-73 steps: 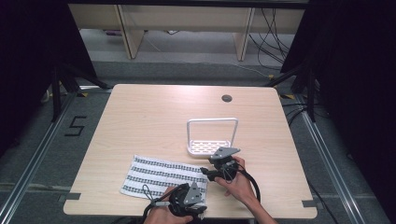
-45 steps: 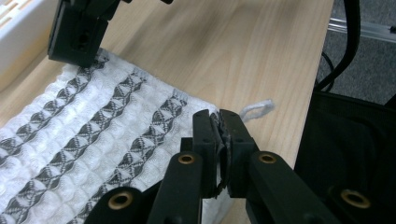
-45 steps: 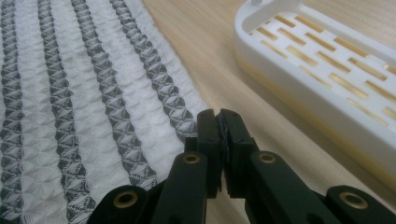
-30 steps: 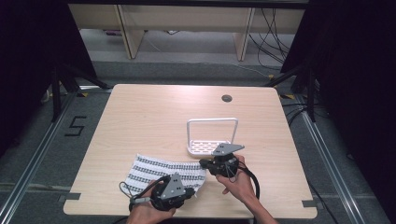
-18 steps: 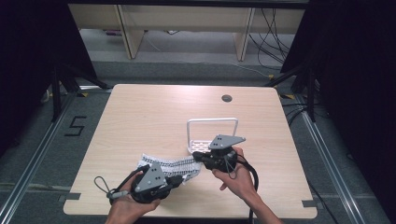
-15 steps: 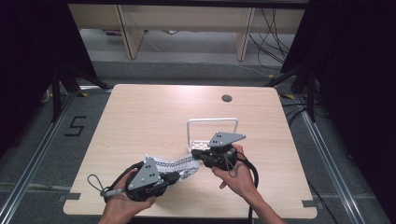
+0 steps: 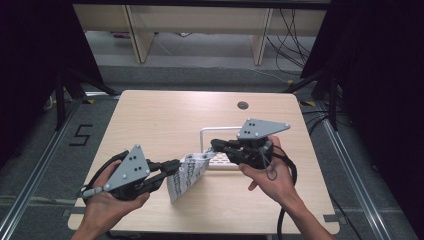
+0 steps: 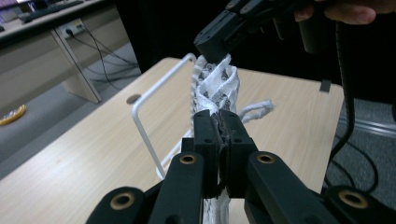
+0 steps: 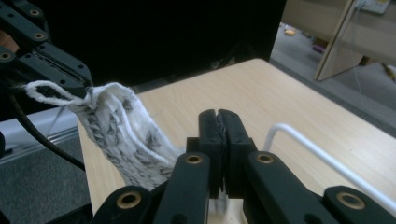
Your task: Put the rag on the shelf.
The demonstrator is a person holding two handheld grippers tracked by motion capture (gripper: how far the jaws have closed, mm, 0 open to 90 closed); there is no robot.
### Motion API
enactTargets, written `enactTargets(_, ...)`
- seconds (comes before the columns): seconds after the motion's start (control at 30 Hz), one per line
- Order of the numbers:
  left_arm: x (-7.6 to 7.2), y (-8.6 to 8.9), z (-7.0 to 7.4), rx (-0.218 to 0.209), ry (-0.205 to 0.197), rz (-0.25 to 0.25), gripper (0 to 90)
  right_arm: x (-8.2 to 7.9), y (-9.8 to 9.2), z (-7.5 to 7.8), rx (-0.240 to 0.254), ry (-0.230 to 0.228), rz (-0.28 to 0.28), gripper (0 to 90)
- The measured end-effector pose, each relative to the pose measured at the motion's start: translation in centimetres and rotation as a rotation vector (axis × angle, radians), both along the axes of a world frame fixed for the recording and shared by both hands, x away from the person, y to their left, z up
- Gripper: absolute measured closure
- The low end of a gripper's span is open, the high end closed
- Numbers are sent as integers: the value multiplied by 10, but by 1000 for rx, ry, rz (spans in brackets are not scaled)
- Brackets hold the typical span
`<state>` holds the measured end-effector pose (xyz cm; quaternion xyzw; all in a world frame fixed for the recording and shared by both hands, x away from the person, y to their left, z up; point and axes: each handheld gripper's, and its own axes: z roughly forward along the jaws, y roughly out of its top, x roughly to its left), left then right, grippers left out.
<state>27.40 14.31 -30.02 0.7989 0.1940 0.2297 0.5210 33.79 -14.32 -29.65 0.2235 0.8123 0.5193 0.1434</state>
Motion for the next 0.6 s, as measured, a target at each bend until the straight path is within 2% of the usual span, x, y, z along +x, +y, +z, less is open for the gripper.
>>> enactTargets(0.1, 9, -5, 7, -18, -14, 0, 865, -2, -9, 8, 3, -18, -19, 894)
enactTargets(0.13, 17, -12, 10, -23, -17, -3, 865, -4, -15, 12, 6, -32, -41, 894)
enactTargets(0.17, 17, -12, 10, -23, -17, -3, 865, -4, -15, 12, 6, -32, -41, 894)
enactTargets(0.2, 25, -20, 12, -14, -18, -13, 866, -4, -21, 12, 19, -44, -51, 894)
enactTargets(0.27, 32, -27, 14, -17, -18, -21, 866, -4, -29, 12, 29, -52, -70, 894)
enactTargets(0.43, 44, -39, 20, -38, -10, -36, 866, -2, -46, 14, 38, -45, -124, 894)
enactTargets(0.6, 58, -54, 28, -46, -24, -33, 866, -1, -59, 20, 54, -66, -158, 894)
